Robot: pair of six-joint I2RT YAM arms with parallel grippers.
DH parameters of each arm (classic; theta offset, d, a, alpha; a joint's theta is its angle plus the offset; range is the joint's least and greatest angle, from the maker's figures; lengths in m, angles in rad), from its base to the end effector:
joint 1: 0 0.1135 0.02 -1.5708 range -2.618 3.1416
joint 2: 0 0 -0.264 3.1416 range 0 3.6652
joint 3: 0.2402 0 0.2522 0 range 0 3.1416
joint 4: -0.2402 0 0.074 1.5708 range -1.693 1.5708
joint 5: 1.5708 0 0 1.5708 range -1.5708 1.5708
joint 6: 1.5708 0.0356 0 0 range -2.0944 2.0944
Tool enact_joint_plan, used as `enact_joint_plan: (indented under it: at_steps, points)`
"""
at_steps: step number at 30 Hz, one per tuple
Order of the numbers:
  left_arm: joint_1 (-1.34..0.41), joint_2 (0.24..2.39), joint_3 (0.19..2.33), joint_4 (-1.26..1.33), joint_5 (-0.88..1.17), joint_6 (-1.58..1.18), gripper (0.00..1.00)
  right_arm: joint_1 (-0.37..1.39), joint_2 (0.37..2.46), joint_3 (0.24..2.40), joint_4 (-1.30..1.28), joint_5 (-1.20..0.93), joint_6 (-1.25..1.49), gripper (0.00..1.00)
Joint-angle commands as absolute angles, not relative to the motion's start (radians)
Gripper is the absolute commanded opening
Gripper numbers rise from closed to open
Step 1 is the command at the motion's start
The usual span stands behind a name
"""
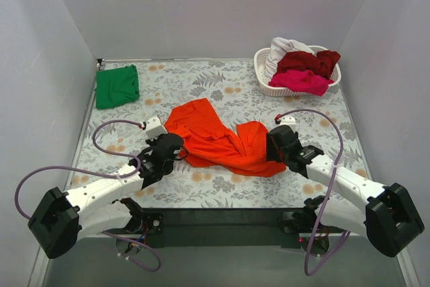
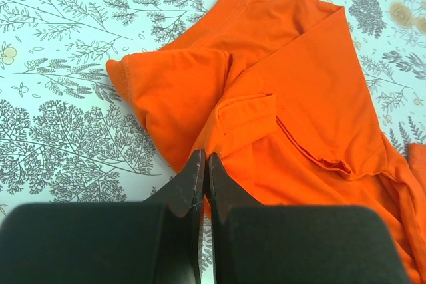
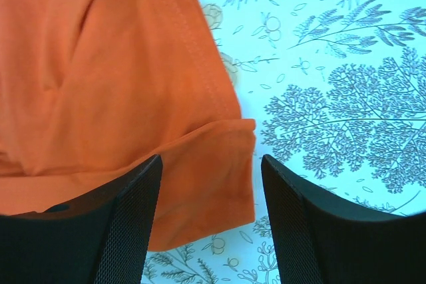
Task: Fold and stack the t-shirts
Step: Flatten the tshirt out
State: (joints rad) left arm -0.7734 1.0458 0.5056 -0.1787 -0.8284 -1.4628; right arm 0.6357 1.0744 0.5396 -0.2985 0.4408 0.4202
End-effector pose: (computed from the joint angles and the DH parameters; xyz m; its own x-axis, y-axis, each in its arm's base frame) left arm 0.1632 -0.1226 0.2028 -0.1259 -0.8164 -0.5635 -0.4603 0.5513 -0.6958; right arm 0.1756 0.1107 0.1938 -0.6686 -0.0349 -0.7428 -0.0365 0.9992 -0.0140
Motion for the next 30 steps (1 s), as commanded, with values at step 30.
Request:
enact_joint_plan:
  at_steps: [30]
  points:
    - [-0.759,1.029,0.500,-0.158,-0.830,-1.450,0.00,0.423,1.203,0.514,-0.127,0.249,0.354,0.28]
